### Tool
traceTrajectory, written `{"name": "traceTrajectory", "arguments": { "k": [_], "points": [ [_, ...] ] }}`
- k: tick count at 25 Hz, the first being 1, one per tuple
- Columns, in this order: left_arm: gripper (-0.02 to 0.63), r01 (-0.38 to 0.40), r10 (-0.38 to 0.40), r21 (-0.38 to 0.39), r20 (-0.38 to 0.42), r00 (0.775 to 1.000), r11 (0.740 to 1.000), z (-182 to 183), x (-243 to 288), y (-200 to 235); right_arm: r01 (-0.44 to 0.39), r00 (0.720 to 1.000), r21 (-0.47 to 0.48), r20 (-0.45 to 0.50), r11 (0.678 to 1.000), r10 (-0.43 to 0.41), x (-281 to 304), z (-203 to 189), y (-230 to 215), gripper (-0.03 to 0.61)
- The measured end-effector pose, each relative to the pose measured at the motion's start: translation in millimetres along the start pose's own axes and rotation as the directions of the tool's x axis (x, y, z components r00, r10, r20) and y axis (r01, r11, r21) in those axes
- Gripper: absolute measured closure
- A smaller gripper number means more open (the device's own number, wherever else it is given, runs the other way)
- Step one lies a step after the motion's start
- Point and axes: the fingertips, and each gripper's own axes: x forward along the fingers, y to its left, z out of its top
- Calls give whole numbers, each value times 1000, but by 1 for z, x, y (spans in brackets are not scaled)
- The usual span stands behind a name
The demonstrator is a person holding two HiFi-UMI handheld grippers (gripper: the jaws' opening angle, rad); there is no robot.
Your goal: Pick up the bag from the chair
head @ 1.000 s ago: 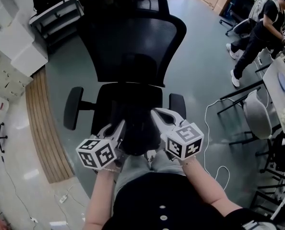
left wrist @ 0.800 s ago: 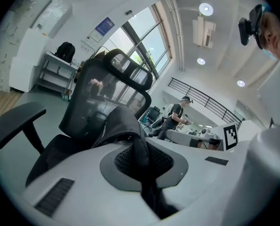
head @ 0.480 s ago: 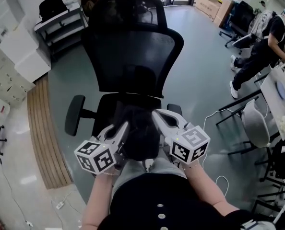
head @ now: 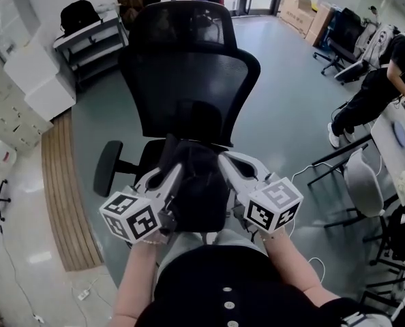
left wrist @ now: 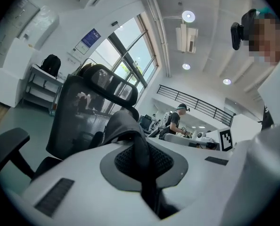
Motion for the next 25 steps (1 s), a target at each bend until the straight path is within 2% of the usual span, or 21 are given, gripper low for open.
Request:
{"name": "traceTrajectory", "arguments": {
  "k": [5,13,19,25],
  "points": [
    [584,14,-15,16,34,999,1000,15,1,-4,-20,1000,-21,22,1000,21,2,12,4,580],
    [584,38,-42,48,89,995,998,30,-6,-14,-8,999,-44,43,999,10,4,23,2,580],
    [585,37,-41,29,133,990,999,37,-10,-18,-17,999,-49,48,999,19,0,23,8,580],
    [584,35,-36,14,131,991,999,31,-11,-17,-18,999,-50,43,999,20,-3,20,9,580]
  ]
}}
